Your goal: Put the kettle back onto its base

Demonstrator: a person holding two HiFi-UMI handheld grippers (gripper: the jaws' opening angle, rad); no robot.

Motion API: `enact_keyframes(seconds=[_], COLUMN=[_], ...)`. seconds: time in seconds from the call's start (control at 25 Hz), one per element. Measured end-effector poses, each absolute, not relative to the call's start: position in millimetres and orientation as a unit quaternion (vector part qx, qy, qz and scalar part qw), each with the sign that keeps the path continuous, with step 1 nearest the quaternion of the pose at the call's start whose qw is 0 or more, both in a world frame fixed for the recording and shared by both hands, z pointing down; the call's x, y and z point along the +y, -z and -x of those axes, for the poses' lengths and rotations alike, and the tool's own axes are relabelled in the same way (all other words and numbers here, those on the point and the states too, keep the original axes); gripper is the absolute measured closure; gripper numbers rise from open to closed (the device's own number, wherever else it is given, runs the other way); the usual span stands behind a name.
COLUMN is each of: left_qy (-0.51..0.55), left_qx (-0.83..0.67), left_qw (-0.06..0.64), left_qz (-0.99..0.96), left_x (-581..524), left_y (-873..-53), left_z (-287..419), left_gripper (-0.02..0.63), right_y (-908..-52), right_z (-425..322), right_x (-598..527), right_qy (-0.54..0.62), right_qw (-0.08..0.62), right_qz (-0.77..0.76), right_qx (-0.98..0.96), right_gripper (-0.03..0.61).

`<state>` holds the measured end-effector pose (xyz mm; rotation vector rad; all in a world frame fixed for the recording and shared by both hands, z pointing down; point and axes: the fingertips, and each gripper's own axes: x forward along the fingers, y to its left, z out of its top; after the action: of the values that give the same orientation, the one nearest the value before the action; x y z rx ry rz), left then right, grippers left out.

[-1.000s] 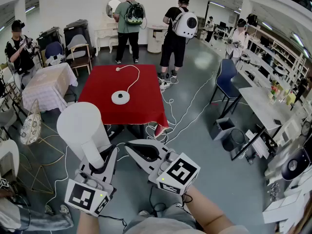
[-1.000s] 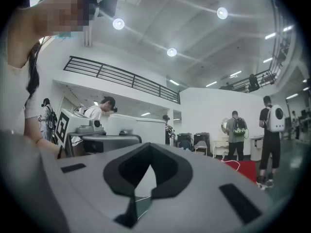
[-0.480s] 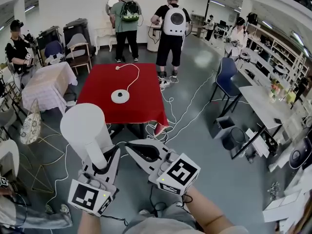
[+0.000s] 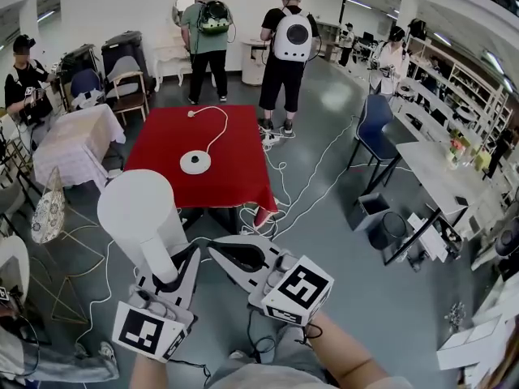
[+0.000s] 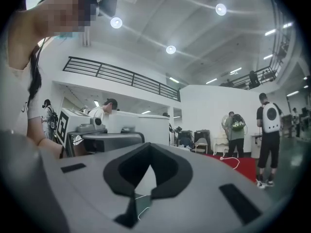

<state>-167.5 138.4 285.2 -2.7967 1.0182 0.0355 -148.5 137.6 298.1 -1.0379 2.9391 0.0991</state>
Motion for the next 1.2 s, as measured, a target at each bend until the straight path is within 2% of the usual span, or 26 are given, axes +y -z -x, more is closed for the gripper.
enact_keyframes(seconds=[0.36, 1.2], left_qy=[-0.013, -0.027], left_qx=[0.361, 0.489], left_qw=[0.083, 0.079], left_qz=[0.929, 0.868], left_x=[92.1, -43.5], left_y=[-281.9, -270.8], left_z=[132.0, -7.4], left_gripper=[0.607, 0.606], right_y=[-299.5, -287.7], right_z=[113.1, -39.6], right_x=[89.5, -56.1], right_qy=[-0.035, -0.031], right_qw=[0.011, 0.024], right_qz=[0.31, 0.188], right_qx=[0.95, 0.981], right_gripper=[0.572, 0.571])
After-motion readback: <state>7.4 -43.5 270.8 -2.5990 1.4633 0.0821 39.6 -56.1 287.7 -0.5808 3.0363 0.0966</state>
